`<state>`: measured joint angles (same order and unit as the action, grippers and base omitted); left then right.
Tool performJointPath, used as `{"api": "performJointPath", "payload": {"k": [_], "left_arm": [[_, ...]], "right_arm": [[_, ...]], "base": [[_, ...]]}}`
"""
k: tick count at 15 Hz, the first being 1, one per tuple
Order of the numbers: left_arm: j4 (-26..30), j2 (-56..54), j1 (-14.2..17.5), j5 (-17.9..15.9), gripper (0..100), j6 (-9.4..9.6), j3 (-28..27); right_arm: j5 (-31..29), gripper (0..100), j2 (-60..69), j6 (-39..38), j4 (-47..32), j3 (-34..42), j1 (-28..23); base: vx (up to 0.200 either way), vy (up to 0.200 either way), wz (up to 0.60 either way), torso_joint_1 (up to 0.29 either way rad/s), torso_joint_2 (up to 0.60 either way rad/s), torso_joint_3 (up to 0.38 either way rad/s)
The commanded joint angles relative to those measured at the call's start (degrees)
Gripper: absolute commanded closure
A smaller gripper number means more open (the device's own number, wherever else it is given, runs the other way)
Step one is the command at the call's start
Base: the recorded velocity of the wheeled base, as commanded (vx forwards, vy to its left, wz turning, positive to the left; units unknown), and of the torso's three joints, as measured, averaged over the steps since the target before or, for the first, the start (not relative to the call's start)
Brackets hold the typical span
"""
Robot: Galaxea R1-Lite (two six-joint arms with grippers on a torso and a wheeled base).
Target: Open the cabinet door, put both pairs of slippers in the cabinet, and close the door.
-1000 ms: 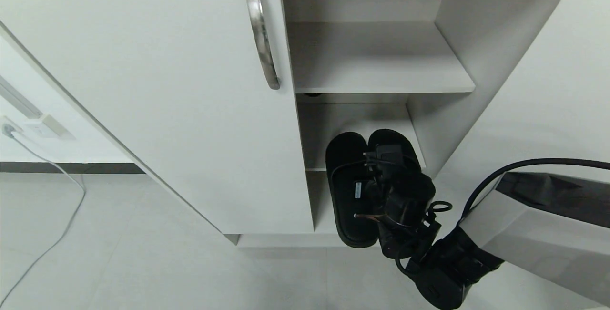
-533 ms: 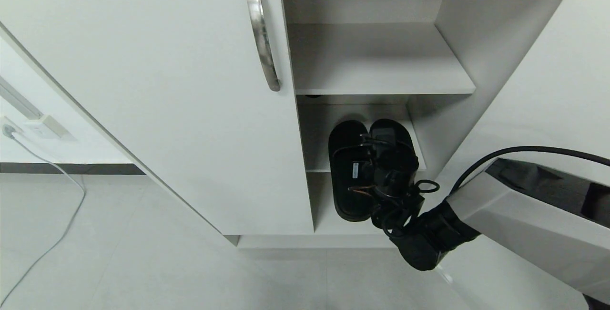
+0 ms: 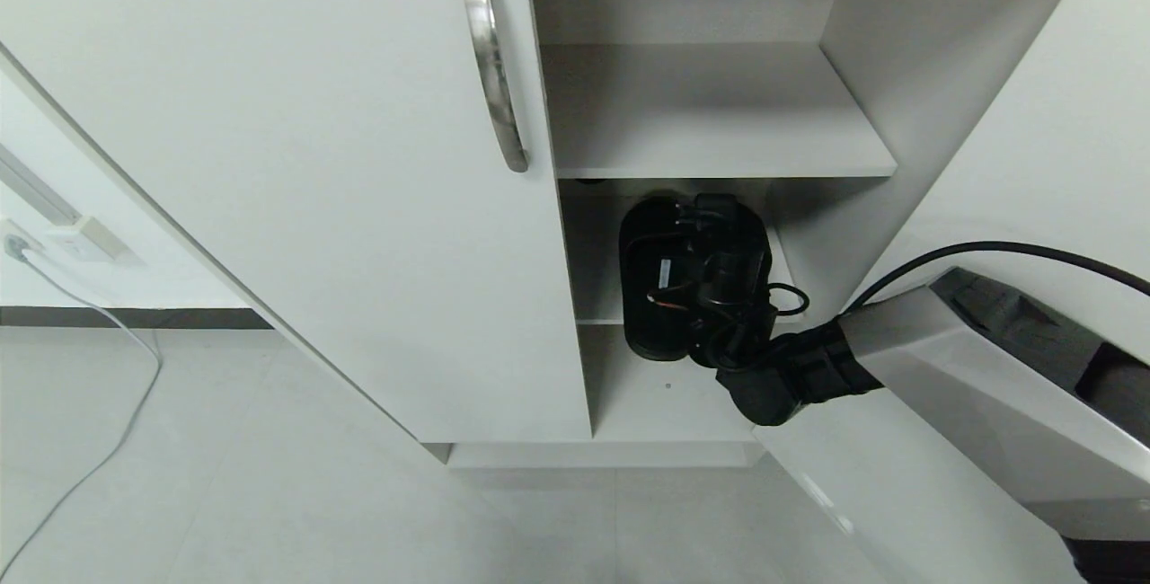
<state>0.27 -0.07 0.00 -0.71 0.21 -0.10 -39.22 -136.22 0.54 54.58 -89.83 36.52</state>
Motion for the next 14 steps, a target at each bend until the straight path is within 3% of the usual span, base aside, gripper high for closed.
{"api": "performJointPath", "payload": {"k": [1,14], "left_arm": [[0.0,0.07,0.0,0.0,100,-0.03,0.01],[0.0,0.07,0.0,0.0,100,-0.12,0.01]], "right_arm": [[0.63,100,-1.95,-0.01,-1.4,-3.68,-1.19],[2.65,100,-5.02,0.25,-6.59,-10.01,-2.25]], "base": [[0.0,0.0,0.0,0.0,0.0,0.0],[0.0,0.0,0.0,0.0,0.0,0.0]]}}
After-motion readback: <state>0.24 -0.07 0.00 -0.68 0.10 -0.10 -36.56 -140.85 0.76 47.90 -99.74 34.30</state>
